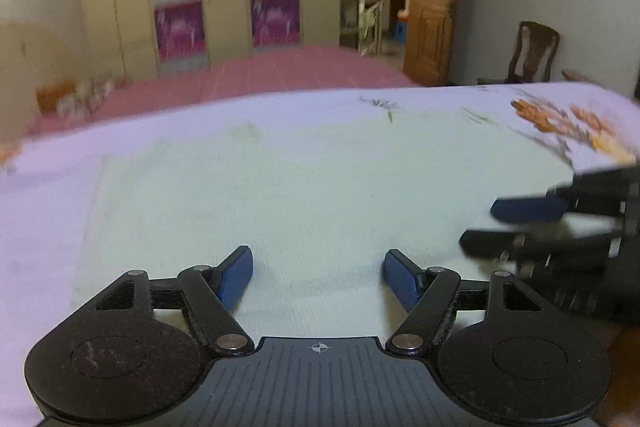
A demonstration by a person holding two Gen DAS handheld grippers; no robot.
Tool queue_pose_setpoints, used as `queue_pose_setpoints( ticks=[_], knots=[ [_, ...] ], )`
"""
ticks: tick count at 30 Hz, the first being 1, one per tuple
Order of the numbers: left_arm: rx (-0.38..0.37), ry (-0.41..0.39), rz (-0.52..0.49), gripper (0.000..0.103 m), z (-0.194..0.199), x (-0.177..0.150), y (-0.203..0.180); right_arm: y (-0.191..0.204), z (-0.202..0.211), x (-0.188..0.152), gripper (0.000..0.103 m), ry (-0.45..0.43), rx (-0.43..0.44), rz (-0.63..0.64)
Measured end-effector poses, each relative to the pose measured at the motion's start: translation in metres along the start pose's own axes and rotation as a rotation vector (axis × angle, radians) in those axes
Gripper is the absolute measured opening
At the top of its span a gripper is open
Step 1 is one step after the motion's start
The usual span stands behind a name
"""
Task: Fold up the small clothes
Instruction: 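Smooth the folded sweater flat with both grippers open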
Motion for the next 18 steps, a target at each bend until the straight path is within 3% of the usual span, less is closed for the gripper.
queue_pose_setpoints(
  ticks=[3, 6, 10, 12, 16, 18],
  knots=[
    [0.012, 0.004, 0.031, 0.075, 0.017, -0.002, 0.008, -0.011, 0.012, 0.0, 0.033, 0.001, -0.017, -0.069],
    [-0.023, -0.025, 0.083, 0.075, 0.042, -0.01, 0.005, -0.012, 0.043, -0.004, 0.034, -0.061, 0.069, -0.138],
    [0.013, -0.004, 0.063, 0.075, 0.053, -0.042, -0.014, 0.017, 0.047, -0.026, 0.032, 0.001, 0.098, -0.094],
    [0.028, 0.025, 0.081, 0.075, 0.047, -0.057, -0.011, 0.023, 0.039, -0.041, 0.029, 0.043, 0.068, -0.102],
    [0.049, 0.016, 0.11, 0.075, 0.057, -0.058, -0.008, 0.028, 0.043, -0.045, 0.03, 0.024, -0.024, -0.085],
    [0.043, -0.002, 0.12, 0.075, 0.063, -0.056, -0.007, 0.031, 0.053, -0.043, 0.031, 0.011, 0.0, -0.093]
  ],
)
Point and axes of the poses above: each gripper's, at about its wrist camera, not at the fingertips, and z roughly against the way its jaws point, y to its left, x to its top, the point moved 10 cm from there along -z, roughly the way its jaws point, and after that the axes turned 13 degrees about y, right-handed, at the moved point
